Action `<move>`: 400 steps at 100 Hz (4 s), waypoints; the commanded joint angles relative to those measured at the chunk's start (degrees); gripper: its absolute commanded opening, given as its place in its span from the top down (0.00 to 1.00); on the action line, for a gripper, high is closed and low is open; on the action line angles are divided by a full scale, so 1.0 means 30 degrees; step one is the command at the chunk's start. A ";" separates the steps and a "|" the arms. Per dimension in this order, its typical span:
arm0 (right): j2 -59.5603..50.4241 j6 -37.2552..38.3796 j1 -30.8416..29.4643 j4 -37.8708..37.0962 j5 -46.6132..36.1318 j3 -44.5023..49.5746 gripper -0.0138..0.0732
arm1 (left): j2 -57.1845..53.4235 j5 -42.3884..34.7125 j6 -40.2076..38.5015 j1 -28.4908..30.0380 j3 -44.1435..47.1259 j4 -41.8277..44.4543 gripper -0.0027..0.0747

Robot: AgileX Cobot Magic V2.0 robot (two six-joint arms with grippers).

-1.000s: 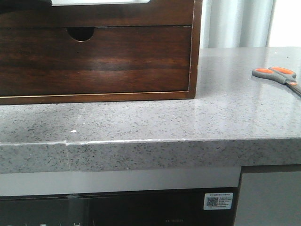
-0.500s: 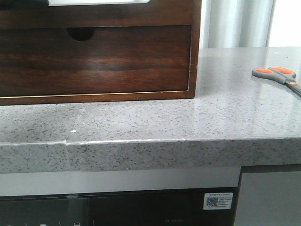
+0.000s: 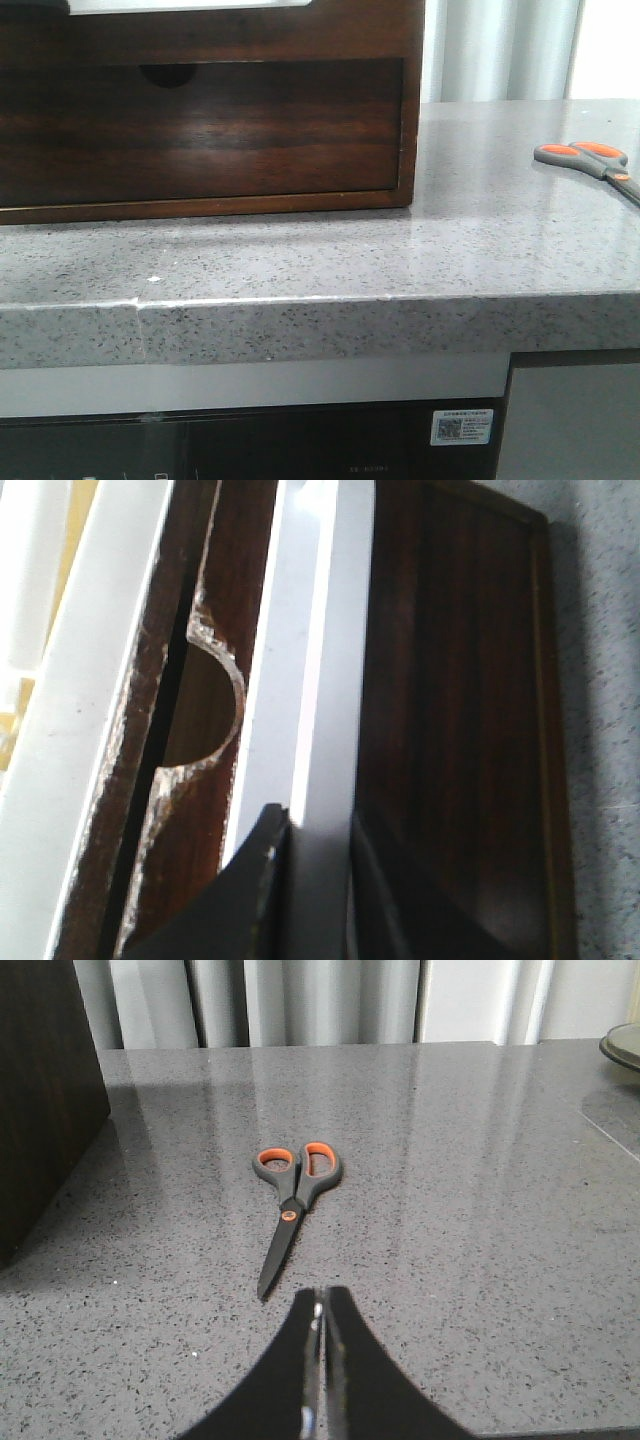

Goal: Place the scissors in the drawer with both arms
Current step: 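Pull the drawer open toward the robot with the left gripper, then lower the right gripper onto the black-and-orange scissors and grasp them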

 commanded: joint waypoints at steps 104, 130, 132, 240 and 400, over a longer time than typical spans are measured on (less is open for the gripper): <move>0.0374 -0.0107 0.0030 -0.0018 -0.1562 -0.0641 0.96 | -0.5360 -0.0246 -0.5357 -0.0118 0.1518 0.3493 0.74; 0.0374 -0.0107 0.0030 -0.0018 -0.1562 -0.0641 0.96 | -0.5282 -0.0792 -0.5357 -0.0118 0.1518 0.3493 0.56; 0.0374 -0.0107 0.0030 -0.0018 -0.1562 -0.0641 0.96 | -0.5282 -0.0976 -0.5395 -0.0118 0.1518 0.3493 0.56; 1.0961 -0.0107 0.0544 0.1303 0.3492 -0.8312 0.59 | -1.1194 0.2028 -1.2501 -0.0118 0.1518 -0.7023 0.57; 2.9863 0.0117 0.0906 0.1060 1.3681 -2.4347 0.46 | -1.1660 0.2260 -1.2501 -0.0118 0.1518 -0.7209 0.57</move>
